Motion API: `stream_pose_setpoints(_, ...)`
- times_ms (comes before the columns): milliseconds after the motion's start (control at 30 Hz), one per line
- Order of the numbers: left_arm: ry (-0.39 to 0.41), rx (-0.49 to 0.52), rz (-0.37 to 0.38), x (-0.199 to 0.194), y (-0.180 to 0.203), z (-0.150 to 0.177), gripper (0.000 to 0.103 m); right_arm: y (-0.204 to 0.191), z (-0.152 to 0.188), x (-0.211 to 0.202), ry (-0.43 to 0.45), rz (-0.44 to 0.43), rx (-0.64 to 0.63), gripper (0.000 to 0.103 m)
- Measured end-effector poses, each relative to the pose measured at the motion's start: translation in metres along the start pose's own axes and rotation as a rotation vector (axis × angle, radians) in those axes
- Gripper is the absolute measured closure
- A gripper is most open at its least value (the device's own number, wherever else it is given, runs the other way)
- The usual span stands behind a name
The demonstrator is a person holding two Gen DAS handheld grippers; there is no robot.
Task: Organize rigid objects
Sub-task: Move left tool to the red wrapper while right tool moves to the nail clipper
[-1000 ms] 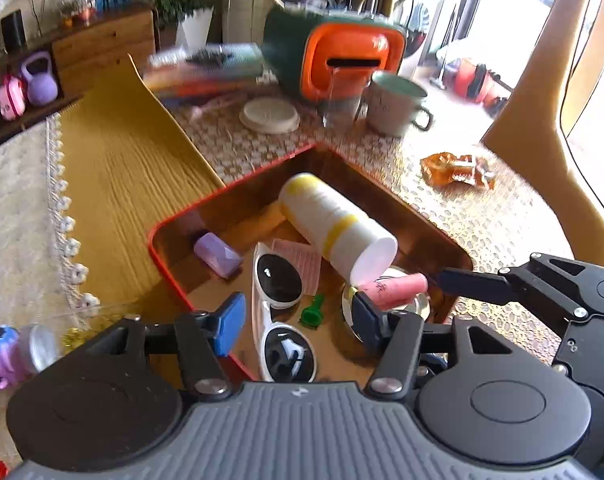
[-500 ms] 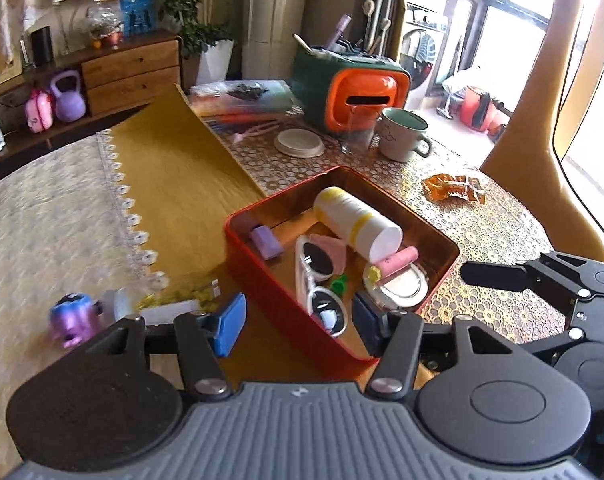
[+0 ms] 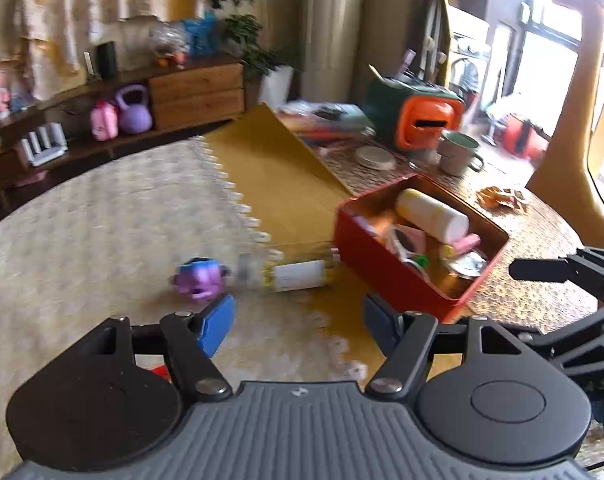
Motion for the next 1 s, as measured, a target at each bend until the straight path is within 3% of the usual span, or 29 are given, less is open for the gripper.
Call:
stream_pose_setpoints(100,0.010,-0.005,-0.029,-0.010,-0.015,0.006,0.031,-0.019,0.003,0.001,0.001,-0.029,-0.025,0.005)
stream_pose_setpoints(200,0.013,-0.035,-0.054,-0.018,-0.032,0.014,0.021,-0.037,0.007,0.005,0.003,-0.054,-0.045,0.001)
stream_pose_setpoints(533,-0.043,-0.162,-0.145,-0.017,-0.089,0.044,0.021,-0.095,0.020,0.022,-0.018,-0.167,-0.114,0.000)
stream_pose_setpoints(1000,-0.133,-0.242,-0.206,0.015,-0.123,0.080,0.021,-0.139,0.044,0.072,-0.095,-0.191,-0.195,0.003)
Point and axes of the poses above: each gripper's, at about its wrist camera, not at the fingertips, and x roughly the way its jaws point, y to its right, z to its underside, the point moved 4 cm from there along x, roughly the way its jaws point, and after that the axes turned 6 degrees about y, right-handed, at the moved point
